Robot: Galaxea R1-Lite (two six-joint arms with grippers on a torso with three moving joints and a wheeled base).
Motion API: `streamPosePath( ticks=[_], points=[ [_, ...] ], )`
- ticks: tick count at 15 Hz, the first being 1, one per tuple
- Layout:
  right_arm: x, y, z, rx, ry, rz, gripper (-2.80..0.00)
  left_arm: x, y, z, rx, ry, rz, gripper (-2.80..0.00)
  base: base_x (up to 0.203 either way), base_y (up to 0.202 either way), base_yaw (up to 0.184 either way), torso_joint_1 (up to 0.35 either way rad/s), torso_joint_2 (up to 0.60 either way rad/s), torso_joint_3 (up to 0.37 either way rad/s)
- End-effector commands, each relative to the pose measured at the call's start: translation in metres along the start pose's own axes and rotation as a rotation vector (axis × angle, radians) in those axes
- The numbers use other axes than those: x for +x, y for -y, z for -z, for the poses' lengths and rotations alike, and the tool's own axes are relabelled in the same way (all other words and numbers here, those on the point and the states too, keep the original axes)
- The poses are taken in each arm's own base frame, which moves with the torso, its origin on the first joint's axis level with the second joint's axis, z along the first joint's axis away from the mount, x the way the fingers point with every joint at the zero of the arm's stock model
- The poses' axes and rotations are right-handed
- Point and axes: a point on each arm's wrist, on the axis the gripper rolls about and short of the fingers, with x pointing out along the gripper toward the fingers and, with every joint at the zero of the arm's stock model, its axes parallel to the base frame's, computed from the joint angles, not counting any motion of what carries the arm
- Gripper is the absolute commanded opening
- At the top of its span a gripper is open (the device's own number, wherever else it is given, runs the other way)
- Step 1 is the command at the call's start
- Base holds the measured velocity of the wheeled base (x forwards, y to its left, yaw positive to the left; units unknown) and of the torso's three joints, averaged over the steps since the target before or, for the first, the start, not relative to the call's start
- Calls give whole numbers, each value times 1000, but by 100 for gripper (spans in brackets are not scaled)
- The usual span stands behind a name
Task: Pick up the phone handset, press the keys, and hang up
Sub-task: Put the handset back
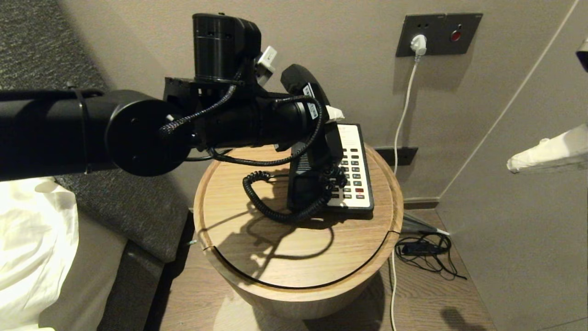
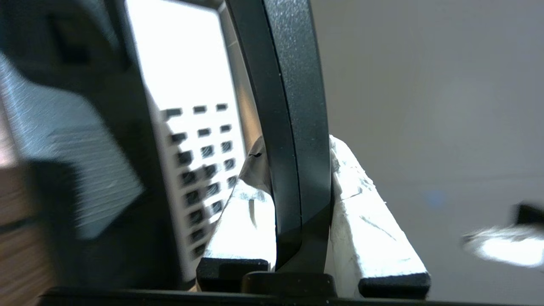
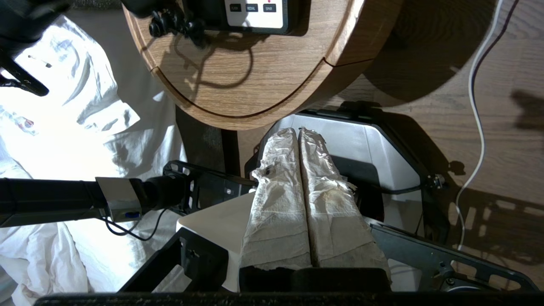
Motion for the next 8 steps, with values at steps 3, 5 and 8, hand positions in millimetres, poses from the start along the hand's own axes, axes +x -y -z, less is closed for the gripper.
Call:
streamPosePath(
  ticks=[3, 5, 8],
  points=[
    [3, 2, 2, 8, -19, 7, -280, 7, -10, 10, -41, 6, 8, -280, 0, 0, 0, 0, 0, 0],
    [4, 2, 1, 8, -20, 7, -280, -1, -8, 11, -109, 7, 57, -280, 0, 0, 0, 0, 0, 0],
    [5, 3, 2, 10, -29, 12, -280, -16, -9, 14, -146, -80, 139, -280, 0, 0, 0, 0, 0, 0]
  ],
)
